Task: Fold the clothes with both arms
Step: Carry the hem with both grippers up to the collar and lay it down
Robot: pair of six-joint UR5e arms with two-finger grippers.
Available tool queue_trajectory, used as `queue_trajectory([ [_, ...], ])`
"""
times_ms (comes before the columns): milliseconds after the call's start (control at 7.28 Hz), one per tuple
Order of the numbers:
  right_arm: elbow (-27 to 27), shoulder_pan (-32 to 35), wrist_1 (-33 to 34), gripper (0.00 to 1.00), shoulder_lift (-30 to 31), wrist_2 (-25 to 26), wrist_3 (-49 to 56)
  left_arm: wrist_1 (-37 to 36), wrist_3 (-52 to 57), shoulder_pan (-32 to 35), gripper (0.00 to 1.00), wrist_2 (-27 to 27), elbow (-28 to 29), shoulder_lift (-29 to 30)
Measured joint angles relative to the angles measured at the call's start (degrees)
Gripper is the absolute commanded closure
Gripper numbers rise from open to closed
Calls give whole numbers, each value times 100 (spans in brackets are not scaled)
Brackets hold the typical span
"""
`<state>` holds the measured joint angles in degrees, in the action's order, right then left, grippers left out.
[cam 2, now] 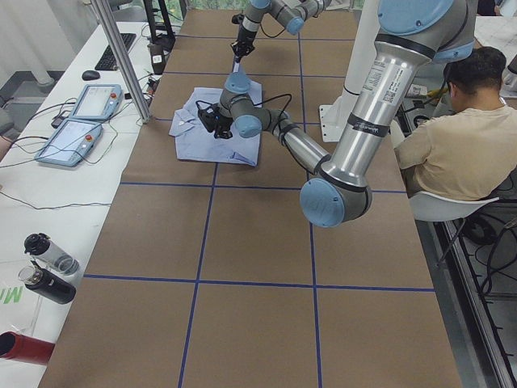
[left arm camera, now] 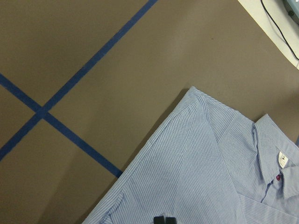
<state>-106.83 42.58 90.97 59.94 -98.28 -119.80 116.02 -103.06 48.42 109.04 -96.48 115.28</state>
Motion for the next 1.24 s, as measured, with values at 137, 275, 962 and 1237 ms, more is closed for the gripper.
queue_trajectory([
  [137, 437, 157, -25, 100, -296, -101, 124, 204, 36, 111, 100, -6, 392, 120],
  [275, 915, 268, -87, 100, -580, -145, 240, 481, 65, 243, 100, -11, 787, 210],
  [962, 2563, 600, -836, 100, -1170, -191, 622, 1098, 8, 412, 100, -29, 2264, 1055],
  [1237, 2963, 604, -876, 100, -1362, -192, 653, 1558, 6, 414, 100, -38, 2844, 1265],
])
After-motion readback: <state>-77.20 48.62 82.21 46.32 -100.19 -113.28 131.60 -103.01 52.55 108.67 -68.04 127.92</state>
